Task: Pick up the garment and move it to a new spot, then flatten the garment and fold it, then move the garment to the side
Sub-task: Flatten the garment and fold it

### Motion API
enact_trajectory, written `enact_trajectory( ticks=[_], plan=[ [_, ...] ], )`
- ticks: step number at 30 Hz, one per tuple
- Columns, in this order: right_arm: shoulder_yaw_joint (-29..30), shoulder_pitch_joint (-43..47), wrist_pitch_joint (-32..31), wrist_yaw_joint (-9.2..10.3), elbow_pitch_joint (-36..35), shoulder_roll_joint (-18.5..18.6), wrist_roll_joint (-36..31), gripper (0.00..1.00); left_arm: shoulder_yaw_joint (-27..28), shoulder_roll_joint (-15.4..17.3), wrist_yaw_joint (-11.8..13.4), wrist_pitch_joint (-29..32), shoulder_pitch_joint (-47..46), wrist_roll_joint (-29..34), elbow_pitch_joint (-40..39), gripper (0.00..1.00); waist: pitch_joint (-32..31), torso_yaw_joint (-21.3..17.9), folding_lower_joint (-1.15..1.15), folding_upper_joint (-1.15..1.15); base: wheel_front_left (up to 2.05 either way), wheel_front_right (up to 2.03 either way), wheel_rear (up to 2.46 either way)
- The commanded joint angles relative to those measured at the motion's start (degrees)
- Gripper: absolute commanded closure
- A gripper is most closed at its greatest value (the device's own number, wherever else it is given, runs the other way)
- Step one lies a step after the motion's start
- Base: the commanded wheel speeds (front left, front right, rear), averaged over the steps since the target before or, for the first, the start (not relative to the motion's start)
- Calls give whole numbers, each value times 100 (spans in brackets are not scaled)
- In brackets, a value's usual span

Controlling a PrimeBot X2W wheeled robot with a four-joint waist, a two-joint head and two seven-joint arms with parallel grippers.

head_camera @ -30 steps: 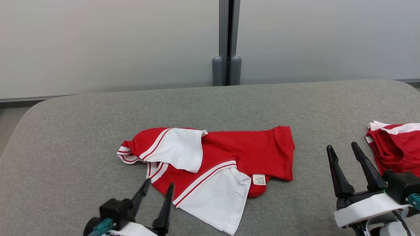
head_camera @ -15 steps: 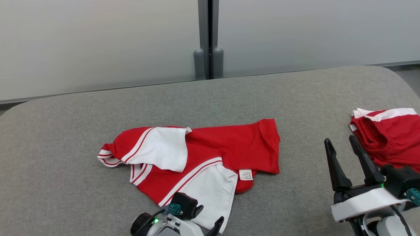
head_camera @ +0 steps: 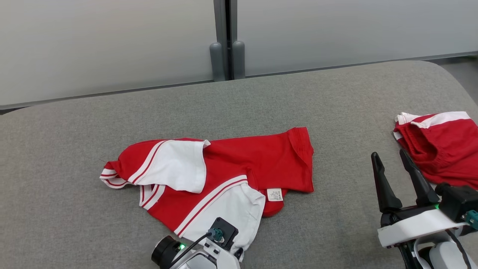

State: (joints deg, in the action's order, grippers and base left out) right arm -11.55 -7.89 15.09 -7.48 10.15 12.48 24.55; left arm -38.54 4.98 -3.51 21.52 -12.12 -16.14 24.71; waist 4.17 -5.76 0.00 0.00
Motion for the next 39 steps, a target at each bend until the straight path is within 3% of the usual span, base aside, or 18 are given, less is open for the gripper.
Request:
enact_trajectory(
  ticks=[1, 9, 14, 21, 27, 33, 39],
  plan=[
    [8, 16, 8, -2, 8, 15, -36, 0, -41, 57, -31, 4, 69, -3, 109, 100, -33, 51, 0, 0, 0, 0, 0],
    [62, 152, 8, -2, 39, 62, -44, 0, 212, 176, 3, -336, 145, -276, -314, 100, -305, 528, 0, 0, 0, 0, 0],
    [138, 246, 7, -3, 29, 27, -39, 0, 478, 504, 199, -153, 380, -414, -923, 100, -417, 889, 0, 0, 0, 0, 0],
    [175, 338, 8, -2, 29, 23, -63, 0, 1028, 1223, 579, 243, 834, -626, -2019, 100, -459, 1222, 0, 0, 0, 0, 0],
    [205, 347, 8, -2, 45, 48, -59, 0, 1395, 1791, 814, 658, 1297, -765, -2719, 100, -457, 1323, 0, 0, 0, 0, 0],
    [167, 321, 8, -3, 73, 64, -31, 0, 1654, 2056, 1036, 861, 1716, -914, -2895, 100, -459, 1321, 0, 0, 0, 0, 0],
    [144, 321, 8, -2, 110, 118, 2, 0, 1976, 2222, 1310, 785, 2024, -1011, -2587, 100, -465, 1269, 0, 0, 0, 0, 0]
  ],
)
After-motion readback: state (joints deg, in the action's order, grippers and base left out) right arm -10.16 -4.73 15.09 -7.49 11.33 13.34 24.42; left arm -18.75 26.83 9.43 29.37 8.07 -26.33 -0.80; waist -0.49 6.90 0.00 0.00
